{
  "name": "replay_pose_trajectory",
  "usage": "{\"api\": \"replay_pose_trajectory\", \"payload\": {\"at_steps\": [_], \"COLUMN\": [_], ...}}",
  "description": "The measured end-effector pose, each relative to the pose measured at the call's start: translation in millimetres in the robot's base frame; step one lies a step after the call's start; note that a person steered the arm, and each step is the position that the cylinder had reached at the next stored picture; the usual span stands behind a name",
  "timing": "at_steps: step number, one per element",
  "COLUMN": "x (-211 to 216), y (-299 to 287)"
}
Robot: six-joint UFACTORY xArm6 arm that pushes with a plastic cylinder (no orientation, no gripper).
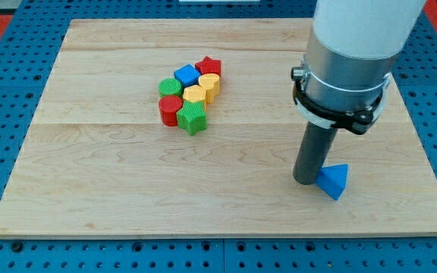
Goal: Place the arm to the right of the red star
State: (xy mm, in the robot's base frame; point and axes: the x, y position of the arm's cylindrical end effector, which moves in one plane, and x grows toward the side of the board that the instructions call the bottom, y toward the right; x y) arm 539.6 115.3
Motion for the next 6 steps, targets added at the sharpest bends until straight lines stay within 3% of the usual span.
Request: {"api": "replay_pose_trajectory", "payload": {"at_steps": [2,4,6], "x": [-118,-189,-190], "y": [-34,-40,-76]}}
